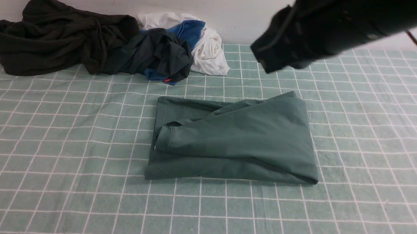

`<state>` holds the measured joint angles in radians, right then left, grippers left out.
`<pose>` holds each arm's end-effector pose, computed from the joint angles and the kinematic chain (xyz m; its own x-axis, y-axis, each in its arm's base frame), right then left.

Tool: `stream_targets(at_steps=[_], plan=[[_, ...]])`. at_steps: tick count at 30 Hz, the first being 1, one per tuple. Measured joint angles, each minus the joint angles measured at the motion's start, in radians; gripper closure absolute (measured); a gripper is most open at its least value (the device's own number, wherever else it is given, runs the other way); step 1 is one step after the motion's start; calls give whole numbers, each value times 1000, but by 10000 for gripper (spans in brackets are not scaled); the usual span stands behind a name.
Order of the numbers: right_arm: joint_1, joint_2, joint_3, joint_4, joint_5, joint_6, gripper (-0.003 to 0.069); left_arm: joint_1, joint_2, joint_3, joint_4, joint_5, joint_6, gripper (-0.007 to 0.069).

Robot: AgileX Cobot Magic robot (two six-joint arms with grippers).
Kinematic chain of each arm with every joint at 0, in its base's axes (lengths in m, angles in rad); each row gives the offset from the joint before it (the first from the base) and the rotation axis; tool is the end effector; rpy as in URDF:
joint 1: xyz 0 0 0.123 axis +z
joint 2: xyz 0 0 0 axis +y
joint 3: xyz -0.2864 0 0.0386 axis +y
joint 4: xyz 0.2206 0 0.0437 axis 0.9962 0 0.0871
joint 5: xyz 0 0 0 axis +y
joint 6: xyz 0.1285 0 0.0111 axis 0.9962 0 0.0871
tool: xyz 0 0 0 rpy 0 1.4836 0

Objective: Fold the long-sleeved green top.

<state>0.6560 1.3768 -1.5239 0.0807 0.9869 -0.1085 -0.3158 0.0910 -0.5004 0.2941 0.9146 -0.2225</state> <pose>0.2233 0.1828 0.3991 -0.4983 -0.4640 -0.7324 -0.6808 0.7325 -0.0009 0.0273 0.0223 0.2667 -0.3710 0.0805 -0.9251 0.0862 0.9949 0.0520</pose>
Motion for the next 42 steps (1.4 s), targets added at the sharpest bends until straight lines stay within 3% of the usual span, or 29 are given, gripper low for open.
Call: stream_targets(at_steps=[3,12,31,38,39,42], plan=[[0,-191,196,0,-132,1,665,0,-9,0,0,0,0,628],[0,-593,577,0,-320,10,673,0,-9,1,2,0,0,628],[0,-672,660,2,-239,12,673,0,-9,1,3,0,0,628],[-13,-747,838,-60,-505,48,673,0,-9,1,3,0,0,628],[-49,-812,948,-81,-620,78,673,0,-9,1,3,0,0,628],[-166,-929,1114,-103,-755,129,673,0,-9,1,3,0,0,628]])
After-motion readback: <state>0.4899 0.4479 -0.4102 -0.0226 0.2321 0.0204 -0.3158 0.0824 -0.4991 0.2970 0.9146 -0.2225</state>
